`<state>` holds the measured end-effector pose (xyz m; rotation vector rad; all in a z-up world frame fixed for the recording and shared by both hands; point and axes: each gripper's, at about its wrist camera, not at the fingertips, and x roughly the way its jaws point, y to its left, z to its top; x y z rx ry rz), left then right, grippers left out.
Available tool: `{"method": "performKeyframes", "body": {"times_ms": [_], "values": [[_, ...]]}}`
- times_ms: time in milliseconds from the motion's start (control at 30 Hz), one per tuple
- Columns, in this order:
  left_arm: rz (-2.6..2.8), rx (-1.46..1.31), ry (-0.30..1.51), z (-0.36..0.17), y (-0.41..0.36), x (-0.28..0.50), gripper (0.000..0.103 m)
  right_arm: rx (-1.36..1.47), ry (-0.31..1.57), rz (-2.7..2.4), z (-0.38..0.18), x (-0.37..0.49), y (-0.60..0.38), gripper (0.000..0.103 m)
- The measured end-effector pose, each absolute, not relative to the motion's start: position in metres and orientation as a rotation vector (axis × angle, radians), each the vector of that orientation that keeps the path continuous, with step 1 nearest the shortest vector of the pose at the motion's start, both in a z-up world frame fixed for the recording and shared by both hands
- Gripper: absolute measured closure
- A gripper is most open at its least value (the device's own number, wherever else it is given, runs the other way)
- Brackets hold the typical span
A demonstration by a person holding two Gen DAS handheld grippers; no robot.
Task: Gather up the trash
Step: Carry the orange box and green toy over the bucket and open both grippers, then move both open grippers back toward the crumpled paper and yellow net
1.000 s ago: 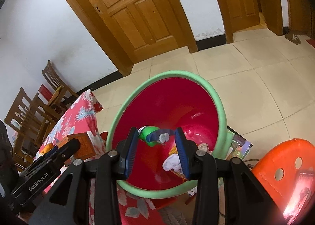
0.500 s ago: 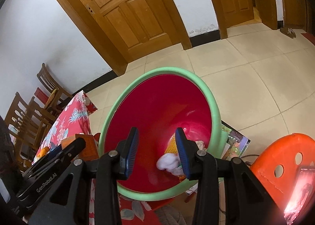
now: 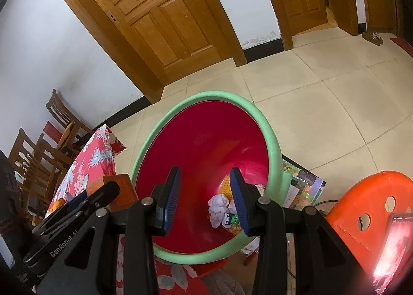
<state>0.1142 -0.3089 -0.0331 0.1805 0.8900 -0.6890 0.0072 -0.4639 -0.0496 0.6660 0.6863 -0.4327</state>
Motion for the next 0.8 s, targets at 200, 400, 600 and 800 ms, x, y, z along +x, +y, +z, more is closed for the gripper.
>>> {"method": "performKeyframes", "body": {"times_ms": [200,400,600,800], "values": [[-0.690,0.187,0.894,-0.035,-0.312,0.115,0.045,0.667,0.686,-0.431,-0.049,0.007,-0.463,0.061],[-0.676,0.179,0.888,-0.034,-0.305,0.117,0.043,0.670,0.681,-0.435,-0.048,0.007,-0.462,0.061],[-0.651,0.160,0.901,-0.031,-0.292,0.116,0.043,0.669,0.679,-0.416,-0.044,0.005,-0.459,0.056],[-0.628,0.148,0.889,-0.023,-0.276,0.111,0.043,0.667,0.671,-0.388,-0.036,0.006,-0.452,0.049]]}}
